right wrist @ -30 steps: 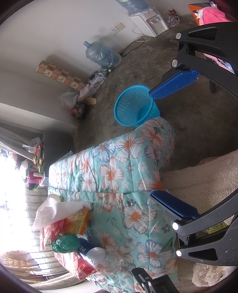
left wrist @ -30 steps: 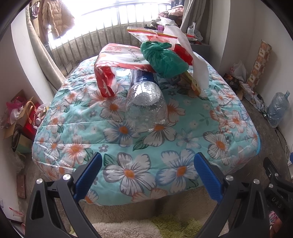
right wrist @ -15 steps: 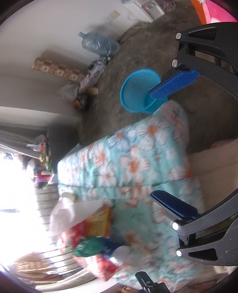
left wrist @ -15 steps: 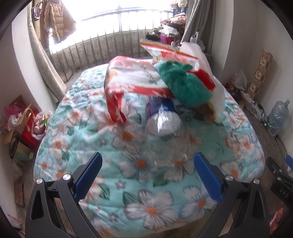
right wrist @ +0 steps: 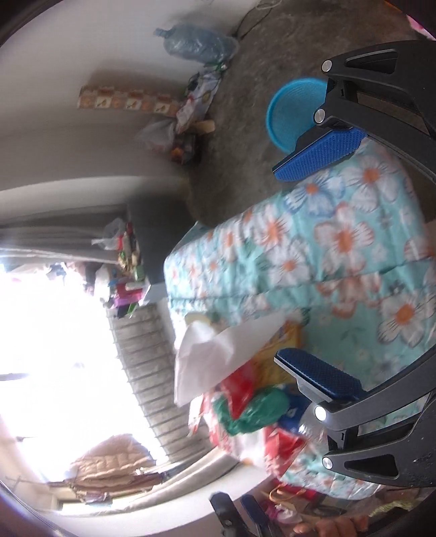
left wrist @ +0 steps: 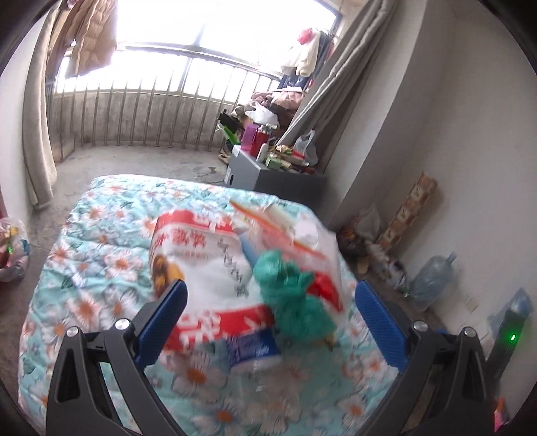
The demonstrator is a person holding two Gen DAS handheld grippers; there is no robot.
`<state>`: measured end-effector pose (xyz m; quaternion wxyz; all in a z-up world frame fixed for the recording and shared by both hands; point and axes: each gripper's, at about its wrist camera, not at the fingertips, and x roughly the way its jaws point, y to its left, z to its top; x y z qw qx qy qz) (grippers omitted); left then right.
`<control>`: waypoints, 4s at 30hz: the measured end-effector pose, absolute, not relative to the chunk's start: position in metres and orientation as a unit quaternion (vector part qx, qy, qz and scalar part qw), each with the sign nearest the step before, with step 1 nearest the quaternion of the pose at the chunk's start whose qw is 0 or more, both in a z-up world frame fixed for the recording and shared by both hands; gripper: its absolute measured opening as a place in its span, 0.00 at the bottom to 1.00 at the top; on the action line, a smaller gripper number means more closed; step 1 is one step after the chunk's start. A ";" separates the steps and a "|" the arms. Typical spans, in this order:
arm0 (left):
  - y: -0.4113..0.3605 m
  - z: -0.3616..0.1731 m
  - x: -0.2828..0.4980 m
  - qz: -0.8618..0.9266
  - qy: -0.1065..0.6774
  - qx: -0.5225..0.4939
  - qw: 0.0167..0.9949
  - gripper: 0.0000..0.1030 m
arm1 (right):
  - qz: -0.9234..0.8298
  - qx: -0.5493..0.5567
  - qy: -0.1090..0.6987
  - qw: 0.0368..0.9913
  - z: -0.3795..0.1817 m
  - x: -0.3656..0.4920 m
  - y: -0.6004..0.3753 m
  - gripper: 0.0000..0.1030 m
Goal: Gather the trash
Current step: 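Reach the right tool to the white tissue and close on it, then carry the tissue over the blue wastebasket and open the right tool, then grasp the red snack bag with the right tool while the left tool approaches the green bag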
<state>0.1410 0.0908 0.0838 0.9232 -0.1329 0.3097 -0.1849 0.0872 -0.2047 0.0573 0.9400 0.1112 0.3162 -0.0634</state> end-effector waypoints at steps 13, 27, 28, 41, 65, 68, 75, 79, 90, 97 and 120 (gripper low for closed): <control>0.108 0.074 0.257 -0.212 0.388 -0.279 0.853 0.73 | 0.109 0.149 0.339 0.922 0.063 0.198 -0.162 0.64; 0.111 0.034 0.287 -0.210 0.441 -0.340 0.803 0.38 | 0.208 0.328 0.402 0.829 0.011 0.235 -0.193 0.41; 0.111 0.034 0.288 -0.211 0.441 -0.342 0.803 0.32 | 0.216 0.333 0.405 0.824 0.009 0.237 -0.191 0.32; 0.101 0.066 0.277 -0.264 0.382 -0.323 0.825 0.00 | 0.236 0.327 0.349 0.846 0.050 0.217 -0.203 0.00; -0.010 0.130 0.185 -0.390 0.329 -0.197 0.837 0.00 | 0.117 0.379 0.227 0.890 0.077 0.101 -0.317 0.00; -0.045 0.121 0.179 -0.405 0.343 -0.178 0.829 0.00 | 0.089 0.391 0.222 0.889 0.071 0.081 -0.339 0.00; -0.138 0.087 0.183 -0.431 0.402 -0.122 0.799 0.00 | 0.014 0.410 0.222 0.885 0.054 0.049 -0.392 0.00; -0.206 0.064 0.199 -0.453 0.458 -0.079 0.761 0.00 | -0.026 0.421 0.224 0.879 0.038 0.041 -0.424 0.00; -0.399 -0.035 0.240 -0.451 0.583 0.046 0.675 0.00 | -0.144 0.455 0.270 0.836 -0.048 0.056 -0.512 0.00; -0.476 -0.116 0.256 -0.405 0.614 0.098 0.670 0.63 | -0.246 0.512 0.313 0.761 -0.135 0.061 -0.567 0.72; -0.237 0.117 0.209 -0.454 0.419 0.074 0.783 0.79 | -0.175 0.362 0.360 0.842 -0.037 0.038 -0.453 0.71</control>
